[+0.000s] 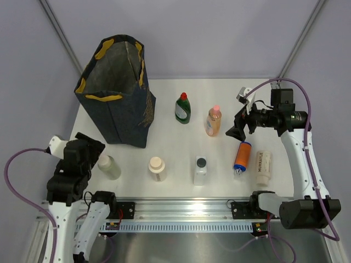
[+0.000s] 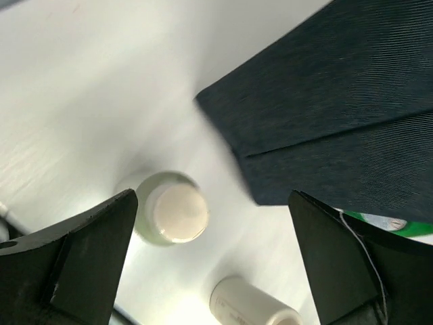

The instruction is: Place the personal care products into the canvas bag

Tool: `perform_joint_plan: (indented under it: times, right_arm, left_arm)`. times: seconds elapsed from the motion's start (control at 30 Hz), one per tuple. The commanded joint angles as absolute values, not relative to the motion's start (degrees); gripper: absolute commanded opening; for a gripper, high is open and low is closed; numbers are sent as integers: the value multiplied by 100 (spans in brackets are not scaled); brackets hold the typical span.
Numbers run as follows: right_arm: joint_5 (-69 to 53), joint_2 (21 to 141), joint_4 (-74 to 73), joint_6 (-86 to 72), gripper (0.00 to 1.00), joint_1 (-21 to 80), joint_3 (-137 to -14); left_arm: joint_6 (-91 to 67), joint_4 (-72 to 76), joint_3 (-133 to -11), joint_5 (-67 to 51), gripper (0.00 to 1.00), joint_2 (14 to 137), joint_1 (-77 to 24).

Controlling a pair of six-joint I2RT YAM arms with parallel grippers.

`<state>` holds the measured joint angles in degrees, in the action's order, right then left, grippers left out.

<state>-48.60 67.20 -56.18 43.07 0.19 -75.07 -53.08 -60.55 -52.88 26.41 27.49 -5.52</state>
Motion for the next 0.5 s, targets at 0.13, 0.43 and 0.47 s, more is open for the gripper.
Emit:
perform_joint_plan:
  times: [0.13, 0.43, 0.47]
  right_arm:
    - [-5475, 6838, -5476, 4561, 99, 211, -7120]
    - [-5563, 6741, -5106, 4474, 100, 211, -6557]
    - [-5572, 6767, -5080, 4482, 99, 211, -6548]
  left_arm:
    - [-6321, -7376, -5643, 2445, 99, 3587, -536]
    - [-5108, -6522, -4632, 1855, 99, 3909, -536]
    - [-5063, -6391, -4614, 1854, 99, 3998, -536]
